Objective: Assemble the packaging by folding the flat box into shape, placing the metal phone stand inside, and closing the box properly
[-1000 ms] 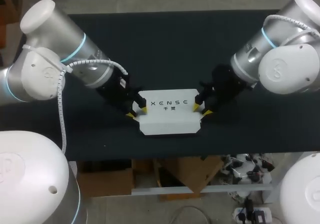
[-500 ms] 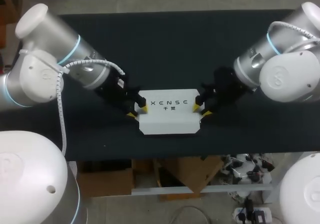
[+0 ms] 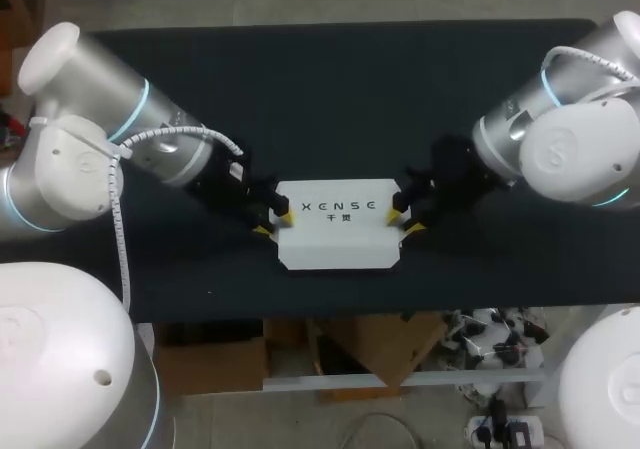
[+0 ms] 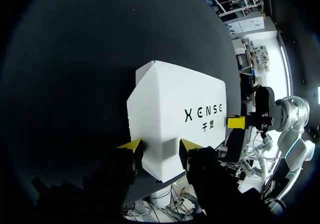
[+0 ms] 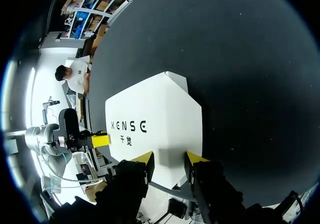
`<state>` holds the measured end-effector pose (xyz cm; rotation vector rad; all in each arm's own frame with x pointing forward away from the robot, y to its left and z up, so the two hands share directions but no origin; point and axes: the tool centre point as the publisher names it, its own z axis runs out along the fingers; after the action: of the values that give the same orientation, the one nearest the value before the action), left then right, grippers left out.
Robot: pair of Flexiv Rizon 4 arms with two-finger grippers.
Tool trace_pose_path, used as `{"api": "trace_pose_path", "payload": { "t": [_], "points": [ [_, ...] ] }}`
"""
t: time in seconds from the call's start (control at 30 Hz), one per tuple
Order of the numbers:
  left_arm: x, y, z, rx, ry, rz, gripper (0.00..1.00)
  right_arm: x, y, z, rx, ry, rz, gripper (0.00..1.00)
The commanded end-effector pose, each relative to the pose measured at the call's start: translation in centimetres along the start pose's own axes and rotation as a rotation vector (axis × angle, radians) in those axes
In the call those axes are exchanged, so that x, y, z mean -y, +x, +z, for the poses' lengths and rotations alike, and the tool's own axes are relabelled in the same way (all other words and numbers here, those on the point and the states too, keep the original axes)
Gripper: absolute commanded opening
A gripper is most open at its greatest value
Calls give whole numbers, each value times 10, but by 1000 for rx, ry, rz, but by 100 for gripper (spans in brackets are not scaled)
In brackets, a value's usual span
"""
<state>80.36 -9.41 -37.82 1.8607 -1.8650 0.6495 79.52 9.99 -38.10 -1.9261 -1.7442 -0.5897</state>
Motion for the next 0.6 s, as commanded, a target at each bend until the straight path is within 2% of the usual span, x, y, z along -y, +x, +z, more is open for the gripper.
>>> {"api": "trace_pose_path", "payload": {
  "t": [0.03,0.6],
  "points": [
    [-2,-2,4,-7,9,7,49,-1,-1,1,-9,12,0,41],
    [-2,-4,7,-28,27,51,48,0,-2,5,-16,19,-22,41]
  ]
}}
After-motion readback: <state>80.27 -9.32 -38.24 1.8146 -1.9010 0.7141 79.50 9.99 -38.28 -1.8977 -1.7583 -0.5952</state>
